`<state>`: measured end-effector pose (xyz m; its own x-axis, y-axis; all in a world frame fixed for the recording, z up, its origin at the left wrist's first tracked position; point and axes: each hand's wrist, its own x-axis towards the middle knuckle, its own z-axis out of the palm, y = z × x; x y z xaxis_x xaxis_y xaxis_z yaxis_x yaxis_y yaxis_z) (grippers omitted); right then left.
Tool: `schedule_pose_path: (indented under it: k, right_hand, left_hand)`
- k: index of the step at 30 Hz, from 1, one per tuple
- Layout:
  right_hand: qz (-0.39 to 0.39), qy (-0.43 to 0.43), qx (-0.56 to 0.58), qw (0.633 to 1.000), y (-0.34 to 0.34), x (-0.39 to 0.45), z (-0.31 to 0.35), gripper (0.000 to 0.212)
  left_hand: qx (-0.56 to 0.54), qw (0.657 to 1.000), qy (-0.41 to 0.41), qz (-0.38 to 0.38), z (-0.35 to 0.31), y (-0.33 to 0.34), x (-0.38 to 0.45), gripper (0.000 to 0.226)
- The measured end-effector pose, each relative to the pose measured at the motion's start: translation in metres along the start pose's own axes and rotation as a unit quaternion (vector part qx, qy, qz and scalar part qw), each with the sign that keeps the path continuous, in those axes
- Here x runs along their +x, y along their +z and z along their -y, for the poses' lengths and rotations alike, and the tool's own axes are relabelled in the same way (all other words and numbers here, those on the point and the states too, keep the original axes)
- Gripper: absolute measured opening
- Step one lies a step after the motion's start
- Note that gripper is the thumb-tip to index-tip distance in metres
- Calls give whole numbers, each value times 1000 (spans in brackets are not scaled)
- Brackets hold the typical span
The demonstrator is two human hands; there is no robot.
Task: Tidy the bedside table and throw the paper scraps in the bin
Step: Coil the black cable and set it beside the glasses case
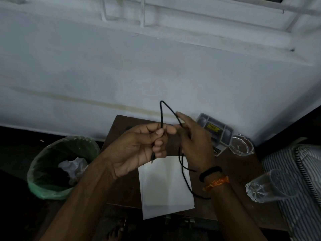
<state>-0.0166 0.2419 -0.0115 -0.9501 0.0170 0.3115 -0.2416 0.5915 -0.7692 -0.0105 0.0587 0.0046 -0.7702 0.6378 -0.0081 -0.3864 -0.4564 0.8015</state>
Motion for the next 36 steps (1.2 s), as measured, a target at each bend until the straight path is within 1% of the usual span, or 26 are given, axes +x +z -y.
schedule_pose_path:
  k: [2,4,7,9,10,12,14,16,18,21,23,25,27,30,33,36]
  right_hand:
    - [33,-16,19,999,9,-3,5,34]
    - [49,-31,1,998,14,-6,6,27]
    - [43,-32,-99,994,14,-6,-1,20]
    - [25,-4,-156,987,10,-4,-7,25]
    - [15,6,-158,987,7,-3,-9,29]
    - [16,8,-93,995,3,-2,-10,34]
    - [58,0,-5,998,3,-2,-8,34]
    - [100,7,72,992,8,-3,-5,36]
    - [110,3,101,989,14,-4,-3,31]
    - [73,-21,34,997,19,-7,-3,22]
    - [33,8,-2,999,17,-4,-7,21]
    - [-6,52,-6,999,12,0,-11,22]
    - [-35,57,-18,998,5,4,-13,22]
    - [-51,28,-32,998,0,5,-14,23]
    - [-63,52,-19,996,-1,6,-14,26]
    - [-59,69,0,996,-2,5,-15,28]
  left_hand:
    - [-12,1000,1,17,0,1,2,30]
    - [-18,1000,1,23,1,2,3,32]
    - [1,1000,8,-4,1,-1,3,34]
    - [23,999,2,-31,1,-3,3,33]
    - [28,999,-5,-41,2,-3,3,32]
    - [22,999,-10,-45,2,-2,4,31]
    - [-1,999,-6,-32,2,-1,5,32]
    - [-23,1000,-1,-16,3,1,7,33]
    - [-35,999,11,-4,3,1,7,32]
    - [-56,998,31,-2,3,0,8,32]
    - [-57,997,41,-16,4,-2,8,36]
    - [-27,999,38,-27,5,-4,7,38]
    - [17,1000,15,-22,6,-5,5,37]
    - [79,996,-36,13,8,-6,3,33]
    - [149,985,-85,23,12,-6,3,31]
    - [168,978,-120,24,13,-5,2,27]
